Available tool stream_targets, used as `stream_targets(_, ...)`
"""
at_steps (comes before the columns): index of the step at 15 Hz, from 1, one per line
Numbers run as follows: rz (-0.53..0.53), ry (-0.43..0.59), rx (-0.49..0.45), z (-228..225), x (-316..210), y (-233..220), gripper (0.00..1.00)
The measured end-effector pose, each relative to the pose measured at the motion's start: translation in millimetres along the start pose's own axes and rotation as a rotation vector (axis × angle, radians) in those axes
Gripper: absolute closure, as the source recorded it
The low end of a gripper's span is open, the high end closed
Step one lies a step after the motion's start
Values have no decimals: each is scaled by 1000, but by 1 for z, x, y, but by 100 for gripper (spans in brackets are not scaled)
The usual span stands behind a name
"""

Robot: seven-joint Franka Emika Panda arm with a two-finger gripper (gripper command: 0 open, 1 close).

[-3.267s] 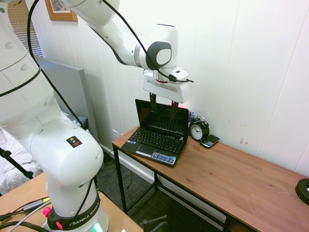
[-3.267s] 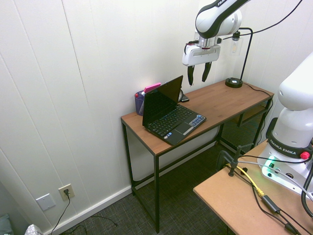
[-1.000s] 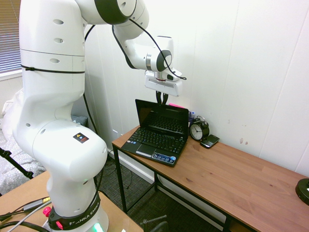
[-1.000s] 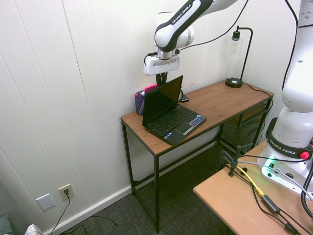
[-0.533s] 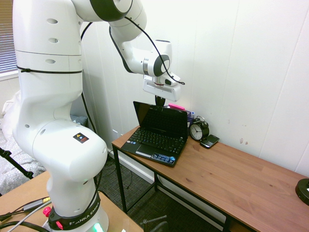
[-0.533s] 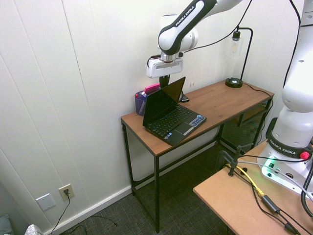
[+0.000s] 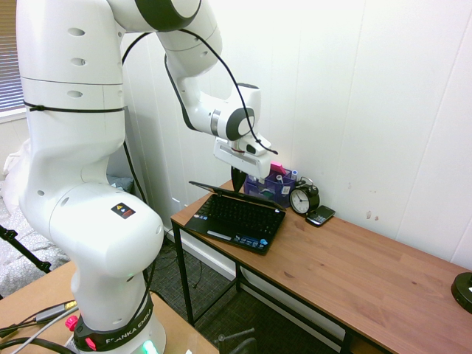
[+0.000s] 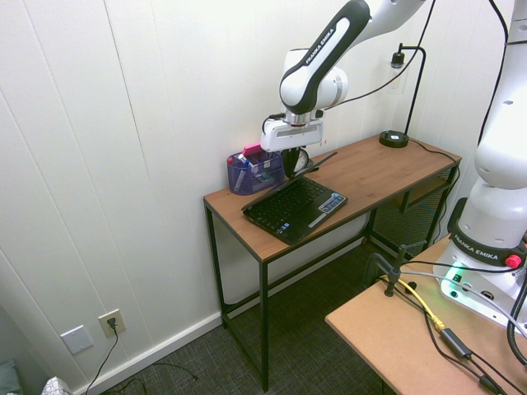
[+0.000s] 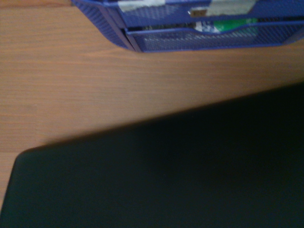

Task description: Close the laptop lid

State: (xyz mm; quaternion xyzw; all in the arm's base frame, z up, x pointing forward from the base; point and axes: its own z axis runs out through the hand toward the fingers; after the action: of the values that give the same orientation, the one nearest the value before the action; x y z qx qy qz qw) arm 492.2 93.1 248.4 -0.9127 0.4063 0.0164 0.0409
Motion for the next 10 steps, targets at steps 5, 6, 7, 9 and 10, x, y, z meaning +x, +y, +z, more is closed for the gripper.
stream_targets(5,29,-53,-18,25,10,28,100)
stream_targets(6,33,-66,-25,33,12,32,100)
stream_targets(7,38,-79,-32,41,14,36,100)
stream_targets(9,43,-98,-35,51,18,43,100)
stream_targets(10,45,-104,-36,54,19,45,100)
